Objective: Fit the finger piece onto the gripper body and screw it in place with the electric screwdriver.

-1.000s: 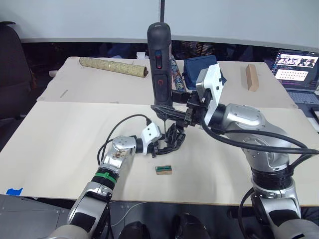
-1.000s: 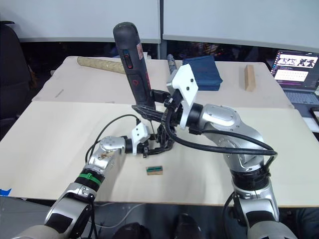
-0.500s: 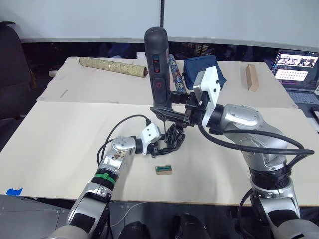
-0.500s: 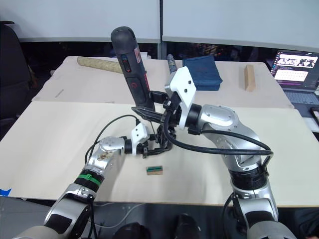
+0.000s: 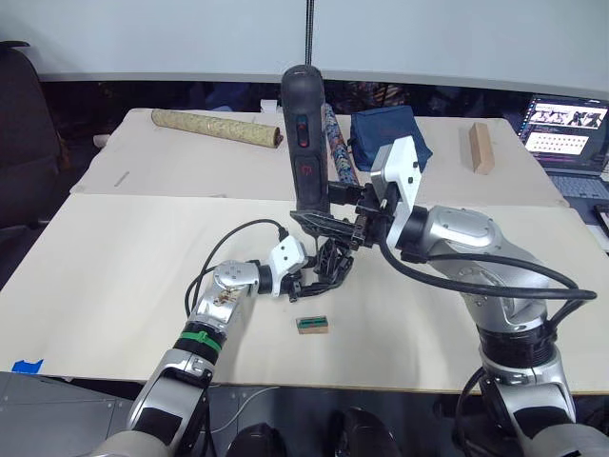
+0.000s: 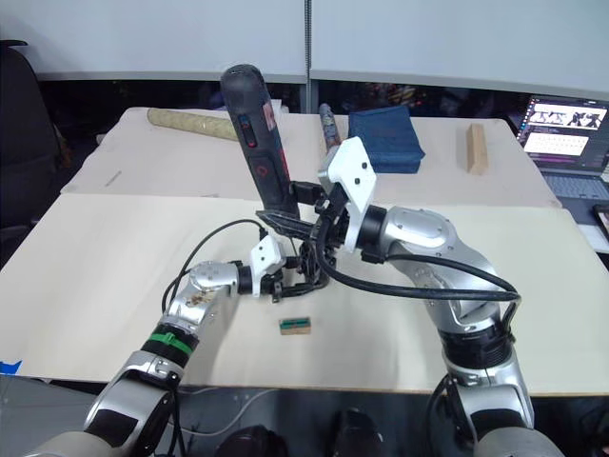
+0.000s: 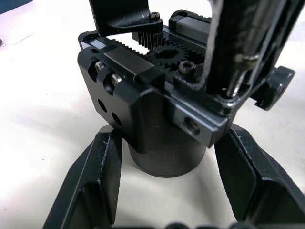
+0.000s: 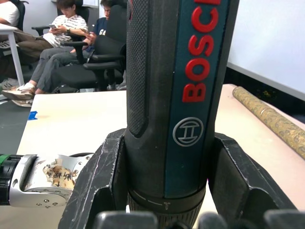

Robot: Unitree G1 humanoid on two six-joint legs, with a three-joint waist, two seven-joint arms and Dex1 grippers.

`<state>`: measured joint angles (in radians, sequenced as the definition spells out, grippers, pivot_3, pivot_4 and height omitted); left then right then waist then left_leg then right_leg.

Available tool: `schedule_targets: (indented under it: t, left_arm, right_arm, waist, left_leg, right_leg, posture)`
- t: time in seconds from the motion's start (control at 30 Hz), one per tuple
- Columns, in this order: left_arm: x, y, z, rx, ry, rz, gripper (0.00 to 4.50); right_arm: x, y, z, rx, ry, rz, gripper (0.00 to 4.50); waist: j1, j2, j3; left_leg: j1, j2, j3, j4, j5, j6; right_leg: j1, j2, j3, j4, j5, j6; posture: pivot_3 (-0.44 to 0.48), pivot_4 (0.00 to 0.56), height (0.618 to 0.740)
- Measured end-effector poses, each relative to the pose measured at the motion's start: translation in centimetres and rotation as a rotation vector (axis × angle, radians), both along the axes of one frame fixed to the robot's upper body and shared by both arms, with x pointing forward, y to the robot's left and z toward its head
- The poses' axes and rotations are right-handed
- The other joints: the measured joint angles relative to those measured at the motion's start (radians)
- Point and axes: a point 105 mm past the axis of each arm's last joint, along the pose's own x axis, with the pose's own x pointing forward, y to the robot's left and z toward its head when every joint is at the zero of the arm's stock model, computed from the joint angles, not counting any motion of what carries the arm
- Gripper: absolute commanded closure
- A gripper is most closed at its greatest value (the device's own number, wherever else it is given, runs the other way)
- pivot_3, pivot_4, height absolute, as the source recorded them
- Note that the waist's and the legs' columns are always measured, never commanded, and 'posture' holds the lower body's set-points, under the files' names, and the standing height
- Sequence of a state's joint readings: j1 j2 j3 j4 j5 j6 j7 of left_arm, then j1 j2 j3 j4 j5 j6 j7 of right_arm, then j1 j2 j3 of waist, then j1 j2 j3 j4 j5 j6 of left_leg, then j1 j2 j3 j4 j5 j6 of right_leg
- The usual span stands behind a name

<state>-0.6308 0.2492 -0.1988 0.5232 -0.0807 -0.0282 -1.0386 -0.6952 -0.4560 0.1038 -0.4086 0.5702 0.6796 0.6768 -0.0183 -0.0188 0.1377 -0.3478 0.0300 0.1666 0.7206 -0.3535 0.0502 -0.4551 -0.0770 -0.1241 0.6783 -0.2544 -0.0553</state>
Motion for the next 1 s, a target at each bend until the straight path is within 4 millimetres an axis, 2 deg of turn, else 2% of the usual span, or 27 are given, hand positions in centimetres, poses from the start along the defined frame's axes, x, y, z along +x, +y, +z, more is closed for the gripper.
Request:
schedule_targets:
  t: [0.5, 1.0]
  left_arm:
    - [0.0, 0.0, 0.0, -0.001, 0.0, -0.001, 2.19]
    - [0.0, 0.1, 0.0, 0.002, 0.0, 0.004, 2.19]
  right_arm:
    - [0.1, 0.0, -0.2, -0.003, 0.002, -0.007, 2.56]
    - [0.5, -0.1, -1.2, -0.01, -0.033, -0.006, 2.56]
  waist:
    - [0.0, 0.0, 0.0]
    - [0.001, 0.0, 0.0]
  left_leg:
    - [0.0, 0.0, 0.0, 0.0, 0.0, 0.0]
    - [0.001, 0.0, 0.0, 0.0, 0.0, 0.0]
  right_leg:
    - [0.0, 0.0, 0.0, 0.0, 0.0, 0.0]
    - [0.0, 0.0, 0.001, 0.0, 0.0, 0.0]
  posture:
    - [0.0, 0.15, 0.74]
    - [0.0, 0.15, 0.74]
